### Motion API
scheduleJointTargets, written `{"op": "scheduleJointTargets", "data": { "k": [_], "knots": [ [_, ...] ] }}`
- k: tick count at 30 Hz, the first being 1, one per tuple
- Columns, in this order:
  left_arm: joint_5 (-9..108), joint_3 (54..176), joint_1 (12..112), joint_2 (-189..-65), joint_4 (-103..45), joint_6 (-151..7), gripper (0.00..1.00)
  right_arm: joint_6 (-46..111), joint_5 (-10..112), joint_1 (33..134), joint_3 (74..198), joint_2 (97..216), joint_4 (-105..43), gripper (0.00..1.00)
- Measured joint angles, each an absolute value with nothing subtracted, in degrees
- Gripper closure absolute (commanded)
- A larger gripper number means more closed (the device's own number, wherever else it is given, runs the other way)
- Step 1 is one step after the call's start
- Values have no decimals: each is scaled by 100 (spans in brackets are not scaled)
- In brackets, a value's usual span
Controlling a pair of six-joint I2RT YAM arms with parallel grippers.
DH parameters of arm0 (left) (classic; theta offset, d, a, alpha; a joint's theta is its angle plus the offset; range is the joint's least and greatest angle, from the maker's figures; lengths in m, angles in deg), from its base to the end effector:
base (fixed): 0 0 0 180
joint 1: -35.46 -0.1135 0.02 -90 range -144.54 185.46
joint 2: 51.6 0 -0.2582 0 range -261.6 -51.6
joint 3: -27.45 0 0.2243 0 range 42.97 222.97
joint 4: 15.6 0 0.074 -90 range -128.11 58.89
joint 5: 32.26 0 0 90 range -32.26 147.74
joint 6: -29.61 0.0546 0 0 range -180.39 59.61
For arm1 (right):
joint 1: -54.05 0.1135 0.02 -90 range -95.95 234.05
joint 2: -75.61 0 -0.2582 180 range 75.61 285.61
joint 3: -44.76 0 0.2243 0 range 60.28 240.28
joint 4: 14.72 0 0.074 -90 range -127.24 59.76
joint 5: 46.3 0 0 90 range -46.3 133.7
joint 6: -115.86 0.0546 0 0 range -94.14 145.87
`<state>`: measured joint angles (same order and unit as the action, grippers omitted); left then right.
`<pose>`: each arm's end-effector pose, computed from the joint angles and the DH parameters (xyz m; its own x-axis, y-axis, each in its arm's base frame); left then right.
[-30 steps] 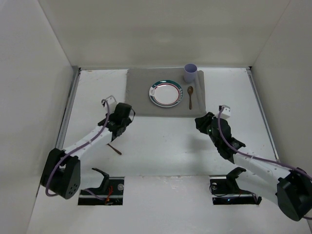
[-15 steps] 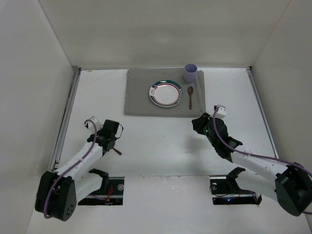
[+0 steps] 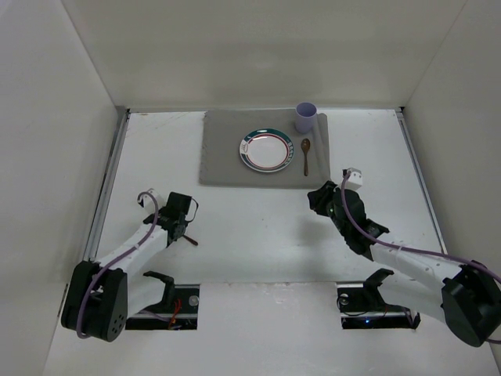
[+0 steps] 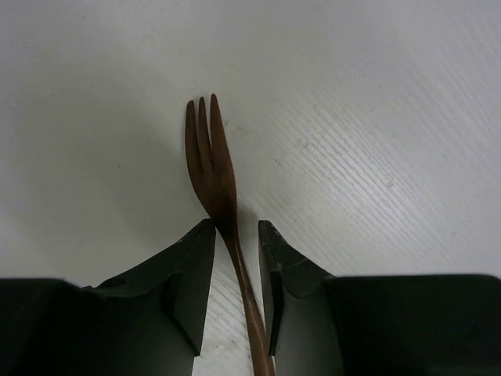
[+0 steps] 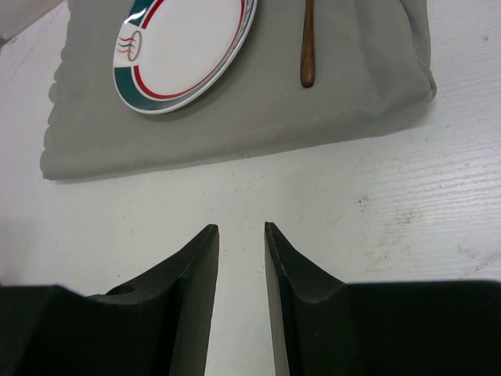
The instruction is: Set the dinner table for one person
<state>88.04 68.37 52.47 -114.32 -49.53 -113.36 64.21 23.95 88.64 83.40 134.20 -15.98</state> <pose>0.1784 -0.0258 0.1596 -0.4607 -0.5799 -0.6720 -0.6424 0.7403 -0.1984 0.1860 0.1058 0.2120 -0.4042 0.4306 -0.8070 -0.0308 0.8753 0.4826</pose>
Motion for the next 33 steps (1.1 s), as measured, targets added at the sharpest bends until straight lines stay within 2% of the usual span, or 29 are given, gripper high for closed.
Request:
{"op": "scheduleJointTargets", "data": {
  "k": [4, 12, 16, 33],
  "knots": [
    [8822, 6809, 5192, -11596, -4861, -11338, 75, 6421, 2395, 8864, 8340, 13420, -1598, 64],
    [8894, 6813, 5184, -11836, -4367, -11343, 91, 6421, 2395, 8866, 8340, 13420, -1598, 64],
    [8870, 6818, 5186, -11895, -4184, -11338, 96, 6421, 2395, 8864, 8340, 13420, -1600, 64],
    [8566, 6824, 5516, -11213, -4452, -11093, 98, 6421, 2393, 8866, 8340, 13420, -1598, 64]
  ]
}}
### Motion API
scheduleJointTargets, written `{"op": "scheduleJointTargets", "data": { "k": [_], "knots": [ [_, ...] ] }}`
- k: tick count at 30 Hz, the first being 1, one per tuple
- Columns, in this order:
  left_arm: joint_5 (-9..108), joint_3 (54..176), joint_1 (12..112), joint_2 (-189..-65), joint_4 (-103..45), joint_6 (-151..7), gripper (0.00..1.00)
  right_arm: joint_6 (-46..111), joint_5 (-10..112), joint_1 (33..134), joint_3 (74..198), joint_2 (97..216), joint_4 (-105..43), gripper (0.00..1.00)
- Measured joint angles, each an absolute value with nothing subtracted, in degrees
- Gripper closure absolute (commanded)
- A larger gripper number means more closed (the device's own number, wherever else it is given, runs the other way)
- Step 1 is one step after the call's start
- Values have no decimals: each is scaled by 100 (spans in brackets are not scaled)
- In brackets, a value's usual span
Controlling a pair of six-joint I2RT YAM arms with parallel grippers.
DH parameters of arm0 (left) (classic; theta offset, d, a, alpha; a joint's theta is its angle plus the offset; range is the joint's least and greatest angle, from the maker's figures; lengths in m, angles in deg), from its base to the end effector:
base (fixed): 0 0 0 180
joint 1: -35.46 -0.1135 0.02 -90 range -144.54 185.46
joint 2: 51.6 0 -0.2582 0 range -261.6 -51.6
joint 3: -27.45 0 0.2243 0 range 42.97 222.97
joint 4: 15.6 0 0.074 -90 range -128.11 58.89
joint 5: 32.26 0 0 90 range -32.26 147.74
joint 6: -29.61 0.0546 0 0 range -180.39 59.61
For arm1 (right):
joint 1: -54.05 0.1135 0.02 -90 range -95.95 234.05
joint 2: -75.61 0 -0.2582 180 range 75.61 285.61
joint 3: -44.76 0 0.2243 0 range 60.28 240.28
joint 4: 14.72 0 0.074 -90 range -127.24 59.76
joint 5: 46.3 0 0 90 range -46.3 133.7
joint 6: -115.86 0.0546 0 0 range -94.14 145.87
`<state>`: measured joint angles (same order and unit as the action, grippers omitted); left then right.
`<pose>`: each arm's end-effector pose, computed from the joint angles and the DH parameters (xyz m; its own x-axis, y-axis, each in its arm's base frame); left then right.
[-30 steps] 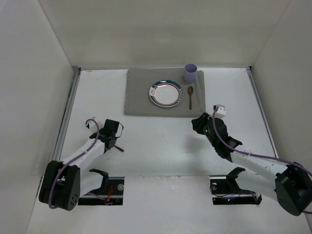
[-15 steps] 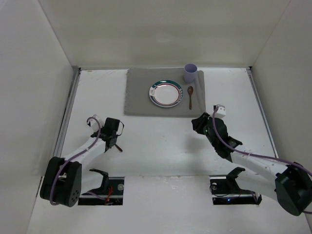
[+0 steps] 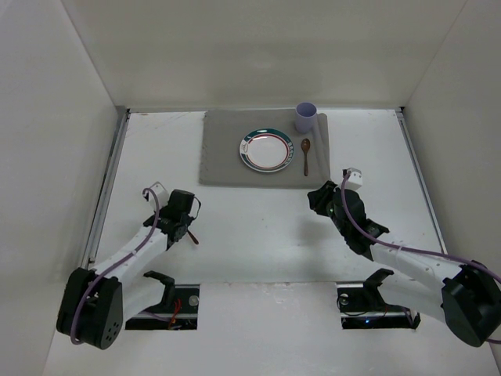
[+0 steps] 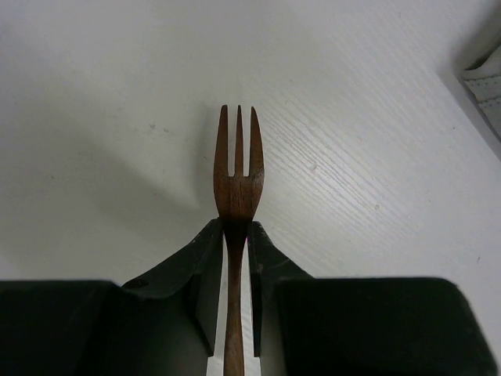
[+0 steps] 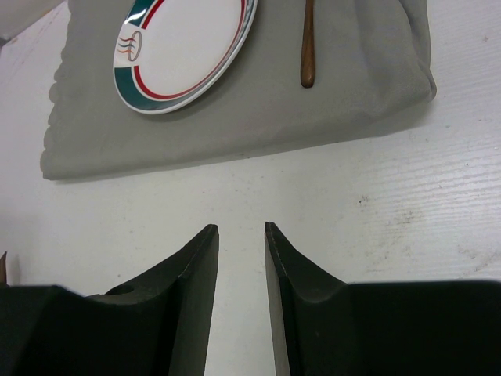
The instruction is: Set the dinner table for one person
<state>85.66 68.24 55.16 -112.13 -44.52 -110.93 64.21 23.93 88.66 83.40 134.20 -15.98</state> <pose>0.1826 -0.0382 0.1708 -0.4544 -0.5619 -0.6912 -0.5415 0.7904 -0.2865 0.1859 0.1059 0.2120 -0.4041 0.4305 -0.8070 -0.0309 0.8754 0.4825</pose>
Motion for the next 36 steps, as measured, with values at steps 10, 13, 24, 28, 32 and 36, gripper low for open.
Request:
{"op": "scheduleJointTargets", "data": {
  "k": [10, 13, 24, 28, 32, 36],
  "knots": [
    [8584, 8149, 5953, -12061, -4251, -10446, 96, 6419, 2393, 8866, 8340, 13420, -1595, 64],
    [8426, 8783, 6003, -12756, -3904, -10062, 95, 6419, 2393, 8869, 8340, 13422, -1595, 64],
    [7714, 11622, 5971, -15515, -3145, -8090, 95, 6413, 2389, 8936, 8340, 13406, -1561, 64],
    [7532, 12378, 5912, -16245, -3207, -7601, 95, 6399, 2384, 8938, 8340, 13406, -1561, 64],
    [7377, 12726, 5811, -16658, -3316, -7360, 95, 6397, 2369, 8938, 8340, 13396, -1561, 64],
    [7305, 12798, 5730, -16841, -3394, -7227, 95, 6397, 2354, 8938, 8340, 13391, -1561, 64]
  ]
}}
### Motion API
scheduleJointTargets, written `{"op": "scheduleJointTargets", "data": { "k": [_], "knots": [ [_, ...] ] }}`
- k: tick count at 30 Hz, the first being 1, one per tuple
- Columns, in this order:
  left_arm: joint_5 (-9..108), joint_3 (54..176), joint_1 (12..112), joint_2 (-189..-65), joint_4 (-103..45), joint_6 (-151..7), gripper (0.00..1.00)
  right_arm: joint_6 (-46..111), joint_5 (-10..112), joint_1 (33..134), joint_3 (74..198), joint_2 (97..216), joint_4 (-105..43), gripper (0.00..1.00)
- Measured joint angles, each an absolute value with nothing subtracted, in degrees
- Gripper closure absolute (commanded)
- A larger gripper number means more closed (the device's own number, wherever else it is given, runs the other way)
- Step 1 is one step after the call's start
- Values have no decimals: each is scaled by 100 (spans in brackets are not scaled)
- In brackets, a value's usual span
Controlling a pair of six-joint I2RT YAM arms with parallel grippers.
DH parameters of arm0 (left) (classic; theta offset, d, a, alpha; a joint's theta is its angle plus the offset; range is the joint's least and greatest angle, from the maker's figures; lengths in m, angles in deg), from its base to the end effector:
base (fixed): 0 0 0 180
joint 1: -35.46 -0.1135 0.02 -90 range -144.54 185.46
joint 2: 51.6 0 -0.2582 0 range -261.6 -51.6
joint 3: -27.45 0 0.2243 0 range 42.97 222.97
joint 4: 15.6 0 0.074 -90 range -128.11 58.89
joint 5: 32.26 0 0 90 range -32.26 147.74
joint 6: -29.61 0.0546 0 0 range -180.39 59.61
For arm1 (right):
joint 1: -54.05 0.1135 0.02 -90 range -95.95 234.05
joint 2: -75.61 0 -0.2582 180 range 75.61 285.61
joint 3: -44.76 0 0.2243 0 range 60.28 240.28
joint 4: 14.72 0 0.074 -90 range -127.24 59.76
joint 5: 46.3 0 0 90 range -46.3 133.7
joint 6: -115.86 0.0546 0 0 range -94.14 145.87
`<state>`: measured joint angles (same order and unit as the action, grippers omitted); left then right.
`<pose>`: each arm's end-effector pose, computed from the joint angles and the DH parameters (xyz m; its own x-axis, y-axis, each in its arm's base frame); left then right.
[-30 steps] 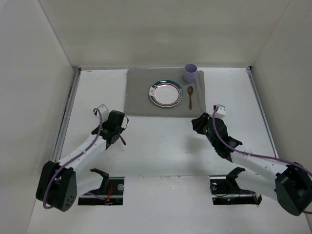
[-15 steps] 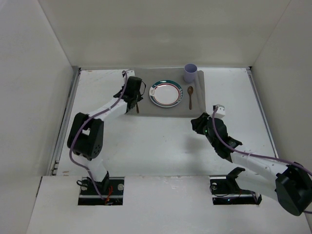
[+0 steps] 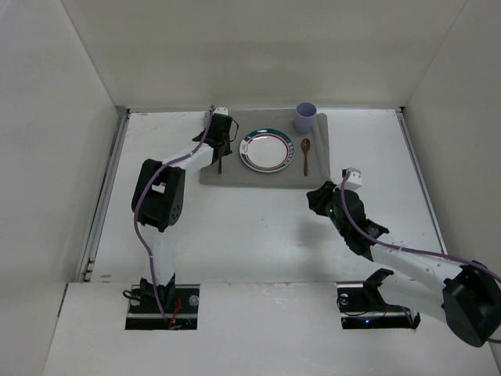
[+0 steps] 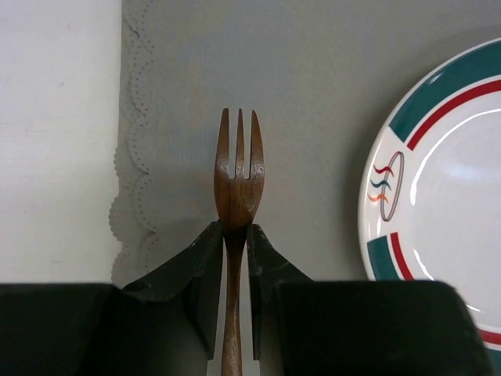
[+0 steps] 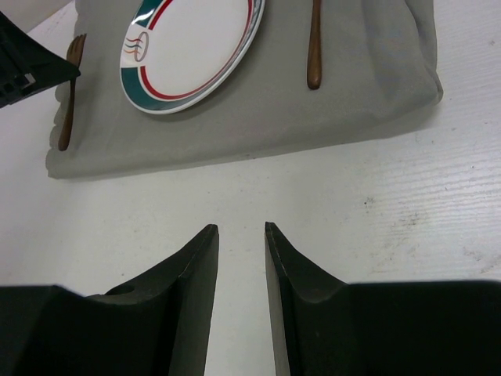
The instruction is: Set the dinner table for one person
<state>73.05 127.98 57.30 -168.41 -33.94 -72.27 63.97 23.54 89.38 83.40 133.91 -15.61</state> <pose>0.4286 -0.1563 0.2091 -0.5484 0.0059 -0.8362 0.0452 0.9987 -0.0226 0.1845 0.1077 0.2137 -0.3979 0.4281 -0.8114 -0.0432 0.8747 0.4827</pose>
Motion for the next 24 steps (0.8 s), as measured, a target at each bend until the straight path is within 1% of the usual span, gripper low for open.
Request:
{"op": "scheduleJointTargets", "data": {
  "k": [11, 17, 20, 24],
  "knots": [
    [7222, 12957, 5763, -17226, -3399, -7137, 94, 6393, 2347, 8938, 8340, 13415, -1561, 64],
    [7207, 13040, 5789, -17368, -3392, -7139, 93, 6362, 2345, 8938, 8340, 13415, -1558, 60],
    [7207, 13045, 5789, -17438, -3392, -7142, 91, 6358, 2345, 8941, 8340, 13415, -1558, 58],
    [7218, 13047, 5789, -17456, -3388, -7142, 84, 6358, 2343, 8941, 8340, 13415, -1561, 57]
  ]
}}
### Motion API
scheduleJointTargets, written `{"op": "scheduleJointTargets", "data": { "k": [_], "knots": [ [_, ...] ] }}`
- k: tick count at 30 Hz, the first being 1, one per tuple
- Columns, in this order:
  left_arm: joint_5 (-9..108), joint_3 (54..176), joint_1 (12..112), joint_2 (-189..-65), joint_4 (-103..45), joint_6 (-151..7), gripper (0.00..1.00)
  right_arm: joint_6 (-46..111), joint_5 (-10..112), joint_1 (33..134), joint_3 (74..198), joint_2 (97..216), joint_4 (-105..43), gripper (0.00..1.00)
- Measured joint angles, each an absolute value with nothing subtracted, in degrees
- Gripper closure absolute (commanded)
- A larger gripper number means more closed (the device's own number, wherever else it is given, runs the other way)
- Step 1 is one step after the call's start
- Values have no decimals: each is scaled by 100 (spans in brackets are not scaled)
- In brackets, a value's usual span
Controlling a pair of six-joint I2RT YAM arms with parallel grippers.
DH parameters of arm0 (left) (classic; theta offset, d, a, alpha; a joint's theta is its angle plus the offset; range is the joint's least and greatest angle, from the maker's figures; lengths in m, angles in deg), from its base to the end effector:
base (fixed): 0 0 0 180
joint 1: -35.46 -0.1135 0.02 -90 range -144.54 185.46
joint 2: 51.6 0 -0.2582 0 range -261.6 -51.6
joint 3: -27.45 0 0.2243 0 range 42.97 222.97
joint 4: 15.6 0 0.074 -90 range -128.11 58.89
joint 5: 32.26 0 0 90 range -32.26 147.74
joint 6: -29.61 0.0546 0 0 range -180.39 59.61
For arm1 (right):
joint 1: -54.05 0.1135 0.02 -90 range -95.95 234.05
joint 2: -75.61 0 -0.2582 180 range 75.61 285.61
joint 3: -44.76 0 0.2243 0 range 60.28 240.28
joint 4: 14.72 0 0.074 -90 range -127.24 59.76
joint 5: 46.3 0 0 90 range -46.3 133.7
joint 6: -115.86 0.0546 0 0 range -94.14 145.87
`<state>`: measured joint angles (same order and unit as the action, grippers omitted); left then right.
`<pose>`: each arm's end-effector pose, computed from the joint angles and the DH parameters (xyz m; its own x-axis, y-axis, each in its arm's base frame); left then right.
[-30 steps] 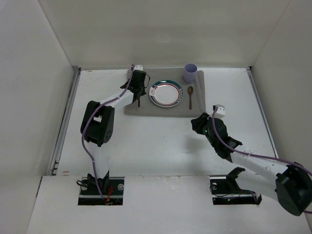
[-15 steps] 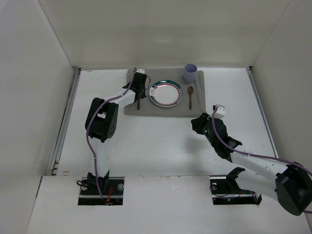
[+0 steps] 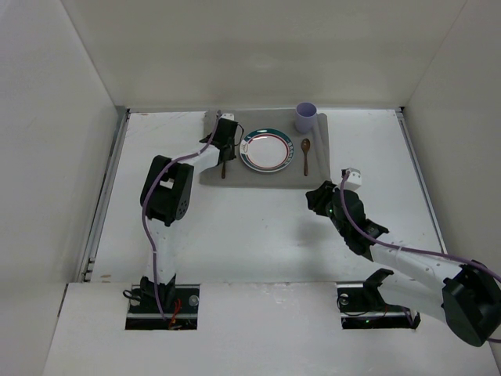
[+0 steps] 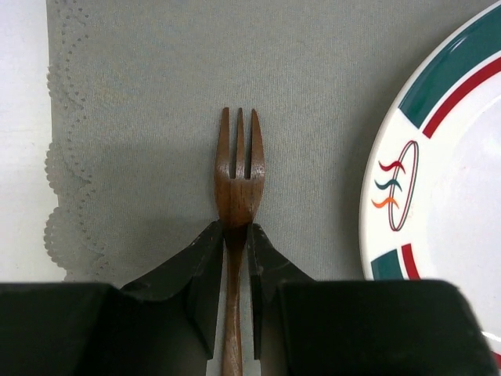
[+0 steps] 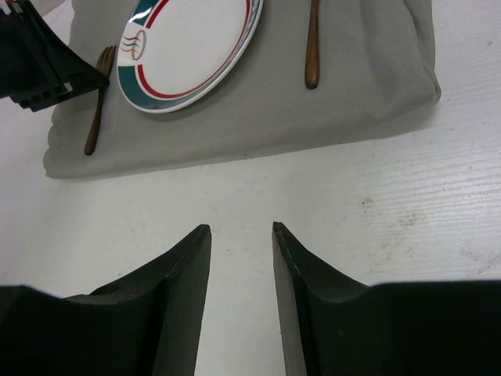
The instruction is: Set the dinner table for one person
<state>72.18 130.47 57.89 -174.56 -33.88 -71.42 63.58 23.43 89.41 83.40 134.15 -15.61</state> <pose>0.4406 -0.1671 0.1752 -0.5974 0.0461 -0.8006 0.0755 0.9971 0.0011 0.1848 0.1080 0.2130 -0.3995 0.4202 -0.8147 -0.0434 0.8791 0.4747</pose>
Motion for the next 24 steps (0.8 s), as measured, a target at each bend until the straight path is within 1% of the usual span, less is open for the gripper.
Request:
{"op": "scheduleJointTargets", "data": {
  "k": [6, 13, 15, 18, 19, 20, 21, 24],
  "knots": [
    [7279, 13047, 5789, -17456, -3397, -7146, 67, 6358, 2336, 8938, 8340, 13415, -1558, 56],
    [7386, 12992, 5796, -17410, -3392, -7190, 50, 6358, 2332, 8938, 8340, 13415, -1558, 55],
    [7416, 12877, 5802, -17276, -3410, -7227, 45, 6358, 2330, 8938, 8340, 13415, -1558, 55],
    [7454, 12616, 5833, -16833, -3469, -7354, 36, 6358, 2327, 8941, 8340, 13413, -1558, 54],
    [7462, 12527, 5848, -16629, -3482, -7404, 29, 6358, 2325, 8941, 8340, 13413, -1558, 54],
    [7480, 12428, 5868, -16385, -3488, -7454, 17, 6358, 2325, 8938, 8340, 13413, -1558, 54],
    [7495, 12319, 5896, -16107, -3471, -7513, 0, 6358, 2319, 8938, 8340, 13413, -1558, 54],
    [7574, 11945, 6012, -15215, -3364, -7679, 0, 6358, 2310, 8941, 8340, 13413, -1558, 54]
  ]
}}
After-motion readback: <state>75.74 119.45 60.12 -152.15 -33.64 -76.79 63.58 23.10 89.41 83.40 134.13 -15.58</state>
